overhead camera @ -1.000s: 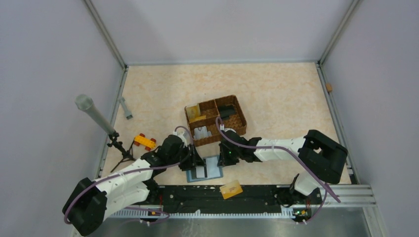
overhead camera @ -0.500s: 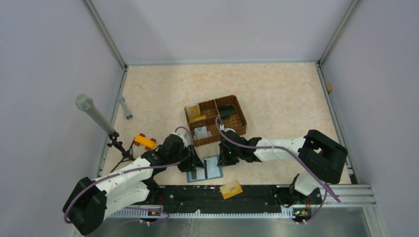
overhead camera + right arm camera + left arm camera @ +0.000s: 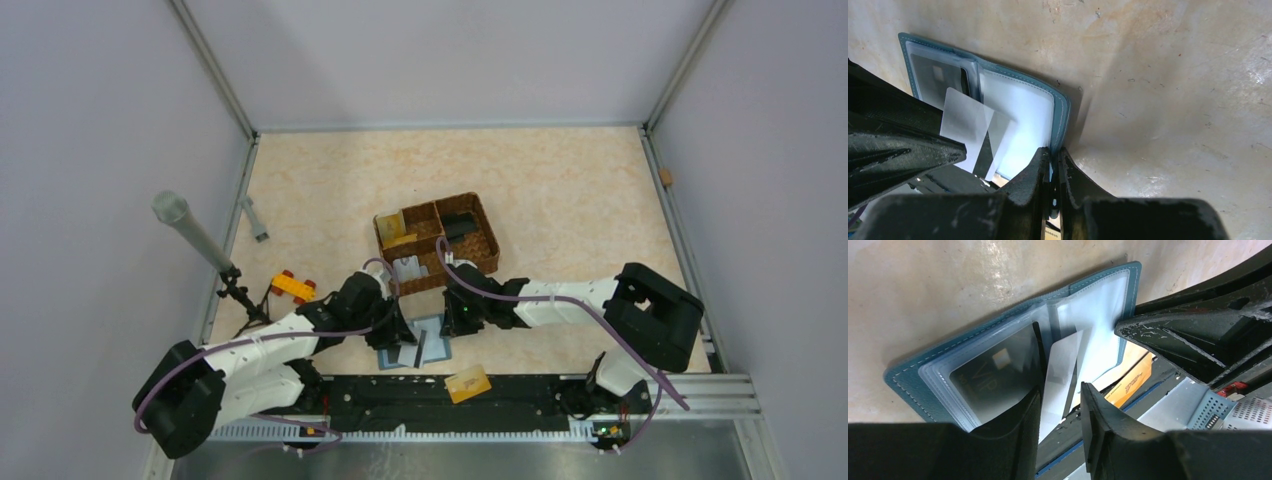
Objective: Put the credit cards into the card holder
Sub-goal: Insert the credit card into the card holder.
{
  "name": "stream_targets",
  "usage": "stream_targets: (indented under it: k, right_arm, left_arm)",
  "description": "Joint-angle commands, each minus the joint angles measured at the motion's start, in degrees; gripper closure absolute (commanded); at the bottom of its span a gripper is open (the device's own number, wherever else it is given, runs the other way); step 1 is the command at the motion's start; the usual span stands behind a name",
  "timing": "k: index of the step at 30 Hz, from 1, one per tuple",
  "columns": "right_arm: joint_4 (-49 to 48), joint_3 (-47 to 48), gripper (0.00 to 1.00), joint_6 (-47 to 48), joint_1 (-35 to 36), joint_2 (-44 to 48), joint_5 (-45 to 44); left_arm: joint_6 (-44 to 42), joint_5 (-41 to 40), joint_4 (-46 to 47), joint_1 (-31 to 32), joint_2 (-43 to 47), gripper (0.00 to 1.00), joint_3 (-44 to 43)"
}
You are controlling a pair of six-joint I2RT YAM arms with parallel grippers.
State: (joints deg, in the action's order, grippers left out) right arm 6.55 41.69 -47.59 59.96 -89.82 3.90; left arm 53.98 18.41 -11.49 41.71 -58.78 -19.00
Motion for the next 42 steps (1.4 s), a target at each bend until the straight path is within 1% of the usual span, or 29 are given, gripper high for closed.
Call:
stream_targets:
  k: [1, 3, 7, 11, 18, 24, 29, 35, 37, 42]
  right_arm:
    - [1.9, -1.5, 1.0, 1.2, 0.7, -0.9, -3.0]
    - [1.9, -1.5, 1.0, 1.1, 0.7, -0.9, -3.0]
    - [1.8, -1.5, 1.0, 1.0, 0.8, -0.9, -3.1]
    - [1.8, -1.8, 1.0, 0.9, 0.7, -1.0, -3.2]
    - [2.4, -1.8, 1.0, 0.5, 0.7, -0.9, -3.4]
    - [2.6, -1.7, 1.0, 0.3, 0.7, -0.9, -3.5]
    - [2.5, -1.7, 1.0, 0.2, 0.8, -0.8, -3.4]
    - [2.4, -1.8, 1.0, 0.2, 0.8, -0.9, -3.2]
    - [2.3, -1.7, 1.0, 0.2, 0.8, -0.9, -3.2]
    - [2.0, -1.8, 1.0, 0.0, 0.9, -0.9, -3.1]
  left_arm:
    - [-0.8, -3.3, -2.1, 0.6, -0.3, 0.64, -0.9]
    - [-0.2, -3.1, -1.5, 0.6, 0.2, 0.7, -0.5]
    - [0.7, -3.7, -1.0, 0.6, 0.9, 0.86, 0.4]
    - [2.1, -4.7, 0.5, 0.6, 2.1, 1.0, 2.5]
    - [4.5, -8.6, 4.1, 0.6, 6.1, 1.0, 6.5]
    - [6.7, -13.1, 6.1, 0.6, 12.5, 1.0, 9.9]
    - [8.3, -15.1, 7.9, 0.6, 16.4, 1.0, 12.1]
    - [9.8, -14.6, 10.9, 0.7, 15.4, 1.0, 13.8]
    - [10.5, -14.1, 13.6, 0.9, 14.5, 1.0, 14.3]
    - [12.6, -15.3, 16.1, 2.6, 11.6, 1.0, 14.3]
